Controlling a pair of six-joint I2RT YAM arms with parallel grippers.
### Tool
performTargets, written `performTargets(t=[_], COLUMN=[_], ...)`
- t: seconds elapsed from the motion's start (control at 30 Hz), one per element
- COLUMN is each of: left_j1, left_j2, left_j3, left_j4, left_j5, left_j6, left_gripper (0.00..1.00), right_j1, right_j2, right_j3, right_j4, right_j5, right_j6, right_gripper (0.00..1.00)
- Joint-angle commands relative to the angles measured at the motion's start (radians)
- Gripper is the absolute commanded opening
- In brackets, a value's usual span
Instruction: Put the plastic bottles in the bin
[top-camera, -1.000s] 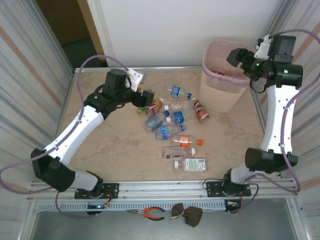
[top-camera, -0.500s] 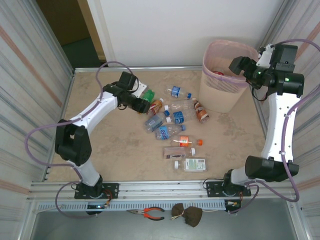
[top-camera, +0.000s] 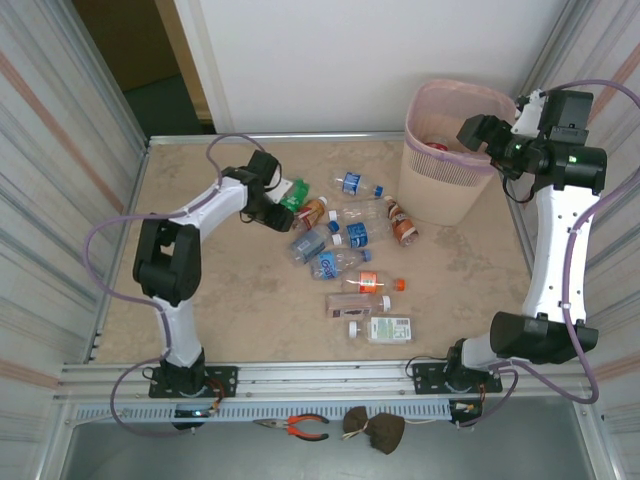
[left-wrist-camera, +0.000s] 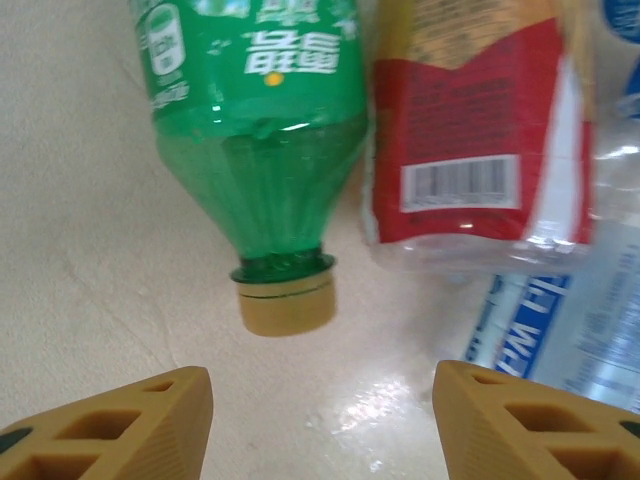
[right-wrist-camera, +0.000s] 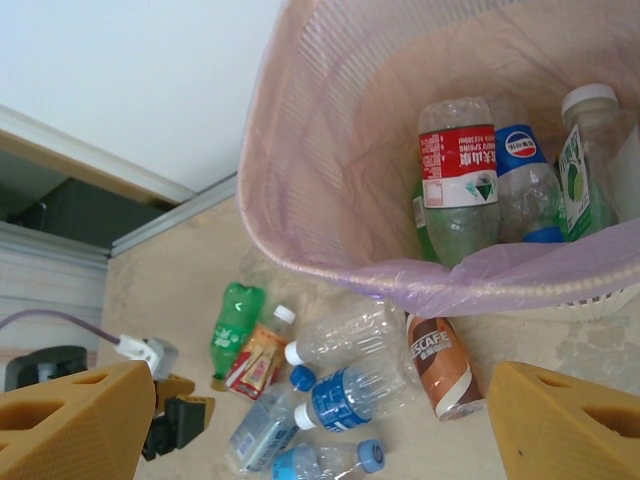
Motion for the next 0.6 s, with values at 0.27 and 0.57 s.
performTargets(t=[0.27, 0.57], left_j1=[0.023, 0.037], left_j2=[0.111, 0.174], left_j3=[0.103, 0.121], left_j4=[-0.002, -0.006], left_j5=[0.030, 0.060], left_j6=[0.030, 0.045], left_gripper=[0.55, 0.51], right_j1=[-0.007, -0.007], right_j2=[-0.043, -0.045], right_j3=[-0.009, -0.009], right_j4=[0.013, 0.012], right_j5=[-0.021, -0.023], right_j6=[-0.014, -0.014], right_gripper=[0.85, 0.85])
